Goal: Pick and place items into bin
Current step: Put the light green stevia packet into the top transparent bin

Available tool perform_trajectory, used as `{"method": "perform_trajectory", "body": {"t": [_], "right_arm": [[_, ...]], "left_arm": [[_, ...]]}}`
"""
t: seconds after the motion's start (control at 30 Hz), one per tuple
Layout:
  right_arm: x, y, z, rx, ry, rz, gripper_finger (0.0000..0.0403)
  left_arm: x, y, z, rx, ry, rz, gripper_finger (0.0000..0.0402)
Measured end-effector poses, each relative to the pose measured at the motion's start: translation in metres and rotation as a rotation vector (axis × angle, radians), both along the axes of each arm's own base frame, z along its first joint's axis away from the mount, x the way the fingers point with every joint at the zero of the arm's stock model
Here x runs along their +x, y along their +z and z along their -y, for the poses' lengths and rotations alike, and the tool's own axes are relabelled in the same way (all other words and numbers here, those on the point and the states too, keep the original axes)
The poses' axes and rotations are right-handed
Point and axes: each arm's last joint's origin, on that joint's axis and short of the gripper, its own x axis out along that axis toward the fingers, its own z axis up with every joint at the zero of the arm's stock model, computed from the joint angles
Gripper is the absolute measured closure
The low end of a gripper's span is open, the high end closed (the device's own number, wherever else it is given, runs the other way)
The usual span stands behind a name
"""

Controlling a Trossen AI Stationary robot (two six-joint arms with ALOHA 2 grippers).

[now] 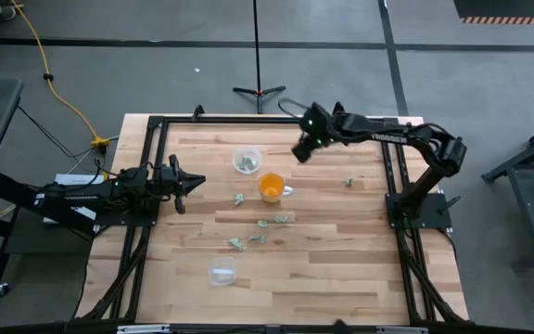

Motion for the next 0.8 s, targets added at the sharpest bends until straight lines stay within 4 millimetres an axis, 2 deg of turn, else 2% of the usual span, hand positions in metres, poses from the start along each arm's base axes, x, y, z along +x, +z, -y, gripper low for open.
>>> {"method": "perform_trajectory", "body": {"t": [0.17,0.27,0.4,0.57,0.8], "right_arm": [[0.029,0.027,0.001,-0.205,0.186,0.329,0.0402],[0.042,0.032,-0.005,-0.311,0.271,0.436,0.0402],[0.062,0.016,-0.013,-0.373,0.378,0.464,0.0402],[0.086,-0.009,-0.016,-0.351,0.449,0.431,0.0402],[0.115,-0.017,-0.006,-0.325,0.461,0.381,0.0403]], "left_arm": [[0.000,0.000,0.000,0.000,0.000,0.000,0.0334],[0.000,0.000,0.000,0.000,0.000,0.000,0.0334],[0.000,0.000,0.000,0.000,0.000,0.000,0.0334],[0.000,0.000,0.000,0.000,0.000,0.000,0.0334],[0.000,0.000,0.000,0.000,0.000,0.000,0.0334]]}}
